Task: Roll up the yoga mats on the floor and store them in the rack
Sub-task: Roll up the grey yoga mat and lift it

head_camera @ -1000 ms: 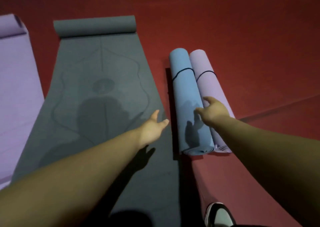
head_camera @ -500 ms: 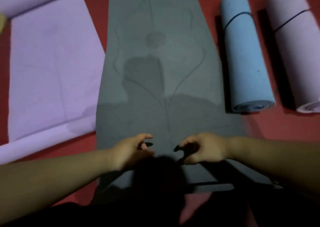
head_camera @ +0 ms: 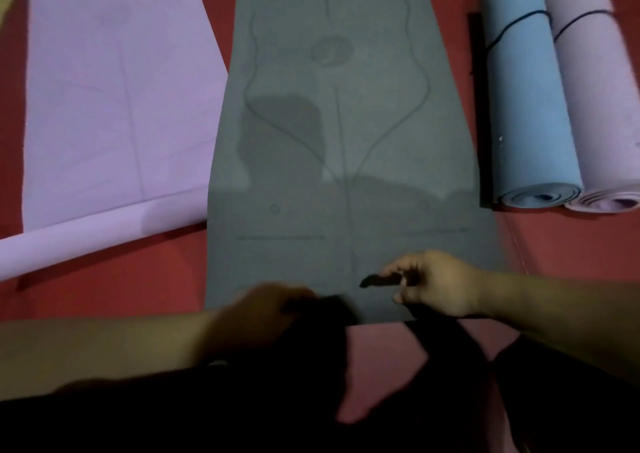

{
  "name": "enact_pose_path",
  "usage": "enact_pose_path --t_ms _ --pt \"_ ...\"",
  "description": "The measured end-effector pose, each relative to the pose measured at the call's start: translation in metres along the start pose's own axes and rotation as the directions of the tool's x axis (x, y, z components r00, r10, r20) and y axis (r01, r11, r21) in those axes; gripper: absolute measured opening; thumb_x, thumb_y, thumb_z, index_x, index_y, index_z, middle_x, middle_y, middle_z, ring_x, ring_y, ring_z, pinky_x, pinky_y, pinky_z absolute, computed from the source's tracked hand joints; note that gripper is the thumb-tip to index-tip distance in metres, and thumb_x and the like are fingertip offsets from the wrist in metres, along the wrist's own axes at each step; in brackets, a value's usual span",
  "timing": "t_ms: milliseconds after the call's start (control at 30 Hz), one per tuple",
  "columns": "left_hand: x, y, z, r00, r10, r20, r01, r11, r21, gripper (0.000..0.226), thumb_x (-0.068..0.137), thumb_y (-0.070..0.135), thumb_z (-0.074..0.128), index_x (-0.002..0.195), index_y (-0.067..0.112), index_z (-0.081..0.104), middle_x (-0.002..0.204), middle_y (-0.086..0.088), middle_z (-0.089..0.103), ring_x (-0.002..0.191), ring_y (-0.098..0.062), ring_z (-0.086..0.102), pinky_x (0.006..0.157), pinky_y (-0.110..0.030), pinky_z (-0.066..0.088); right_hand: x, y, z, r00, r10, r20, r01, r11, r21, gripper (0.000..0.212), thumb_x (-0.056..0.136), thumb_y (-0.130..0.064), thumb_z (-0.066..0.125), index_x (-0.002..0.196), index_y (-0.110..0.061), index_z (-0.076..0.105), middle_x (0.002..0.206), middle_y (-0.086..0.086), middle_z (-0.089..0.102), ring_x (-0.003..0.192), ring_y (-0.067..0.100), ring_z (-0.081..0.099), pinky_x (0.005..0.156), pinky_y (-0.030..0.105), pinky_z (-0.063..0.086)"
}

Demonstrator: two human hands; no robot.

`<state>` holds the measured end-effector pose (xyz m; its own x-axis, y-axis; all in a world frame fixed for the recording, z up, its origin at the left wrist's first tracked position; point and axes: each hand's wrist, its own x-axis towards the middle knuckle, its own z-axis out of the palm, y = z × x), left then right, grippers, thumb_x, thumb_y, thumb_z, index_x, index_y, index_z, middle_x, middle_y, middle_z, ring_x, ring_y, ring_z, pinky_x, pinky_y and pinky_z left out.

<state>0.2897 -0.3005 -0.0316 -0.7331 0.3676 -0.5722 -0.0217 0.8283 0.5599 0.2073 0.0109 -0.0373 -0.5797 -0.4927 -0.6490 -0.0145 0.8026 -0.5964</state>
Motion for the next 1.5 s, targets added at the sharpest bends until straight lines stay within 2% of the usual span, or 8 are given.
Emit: enact_pose_path --t_ms 100,267,400,667,967,1100,1233,1500 --pt "0.009 0.011 -0.041 0.992 -0.047 -0.113 0.055 0.996 0.069 0.037 0.099 0.022 0.064 0.137 0.023 0.065 0.137 0.007 0.065 0.127 -0.008 0.058 0.098 -0.007 0.032 0.001 -0.021 -0.035 0.993 -0.047 -0.105 0.044 0.999 -0.031 0.034 0.087 -0.023 0.081 0.120 -0.027 0.072 0.076 -0.010 0.071 0.063 -0.004 0.062 0.068 0.011 0.045" --pt "0.003 0.059 -0.141 0.961 -0.007 -0.277 0.033 0.995 0.091 0.040 0.097 0.011 0.066 0.135 0.024 0.066 0.127 0.014 0.068 0.106 0.016 0.055 0.088 0.005 0.031 -0.020 -0.073 -0.118 0.932 -0.171 -0.321 0.070 0.950 -0.303 0.040 0.089 -0.044 0.075 0.128 -0.031 0.070 0.110 -0.006 0.076 0.106 0.014 0.068 0.085 0.017 0.042" --pt "-0.018 0.117 -0.211 0.894 0.047 -0.446 -0.001 0.995 0.103 0.042 0.095 0.009 0.069 0.132 0.029 0.068 0.116 0.018 0.069 0.104 0.008 0.062 0.106 -0.021 0.045 -0.062 -0.113 -0.186 0.830 -0.254 -0.497 0.046 0.919 -0.392 0.040 0.092 -0.048 0.071 0.127 -0.029 0.071 0.119 -0.001 0.075 0.116 0.020 0.066 0.097 0.025 0.046" --pt "-0.092 0.216 -0.310 0.627 0.205 -0.751 0.088 0.940 0.329 0.039 0.097 0.019 0.060 0.129 0.041 0.068 0.129 0.015 0.069 0.124 -0.012 0.061 0.107 -0.030 0.046 -0.141 -0.199 -0.259 0.500 -0.389 -0.774 0.132 0.917 -0.376 0.034 0.089 -0.046 0.071 0.120 -0.029 0.074 0.124 -0.005 0.073 0.121 0.023 0.065 0.102 0.042 0.051" --pt "-0.184 0.262 -0.349 0.327 0.261 -0.908 0.014 0.960 0.281 0.040 0.099 0.016 0.061 0.134 0.035 0.067 0.136 0.014 0.065 0.132 -0.010 0.054 0.113 -0.025 0.037 -0.248 -0.302 -0.307 0.171 -0.641 -0.748 0.082 0.766 -0.637 0.028 0.096 -0.049 0.061 0.120 -0.039 0.072 0.121 -0.009 0.071 0.121 0.021 0.060 0.097 0.038 0.041" --pt "-0.177 0.249 -0.325 0.441 0.258 -0.860 0.006 0.957 0.290 0.040 0.101 0.015 0.059 0.135 0.035 0.065 0.136 0.019 0.063 0.131 0.000 0.049 0.108 -0.005 0.022 -0.236 -0.271 -0.284 0.237 -0.668 -0.705 0.103 0.739 -0.666 0.029 0.098 -0.049 0.058 0.122 -0.039 0.071 0.117 -0.007 0.071 0.118 0.022 0.061 0.094 0.038 0.043" --pt "-0.148 0.210 -0.287 0.602 0.212 -0.770 0.032 0.957 0.289 0.041 0.101 0.019 0.058 0.133 0.042 0.065 0.132 0.022 0.066 0.127 -0.002 0.057 0.113 -0.028 0.040 -0.187 -0.213 -0.243 0.372 -0.620 -0.691 0.243 0.783 -0.572 0.026 0.096 -0.040 0.065 0.118 -0.030 0.074 0.120 -0.006 0.074 0.119 0.021 0.065 0.100 0.042 0.050" --pt "-0.065 0.086 -0.182 0.827 0.065 -0.559 -0.030 0.997 0.071 0.041 0.097 0.007 0.064 0.132 0.028 0.068 0.125 0.016 0.070 0.105 0.021 0.058 0.101 -0.012 0.044 -0.067 -0.118 -0.147 0.742 -0.410 -0.530 0.287 0.909 -0.301 0.014 0.091 -0.024 0.075 0.097 -0.030 0.064 0.069 -0.010 0.061 0.063 0.000 0.055 0.067 0.020 0.040"
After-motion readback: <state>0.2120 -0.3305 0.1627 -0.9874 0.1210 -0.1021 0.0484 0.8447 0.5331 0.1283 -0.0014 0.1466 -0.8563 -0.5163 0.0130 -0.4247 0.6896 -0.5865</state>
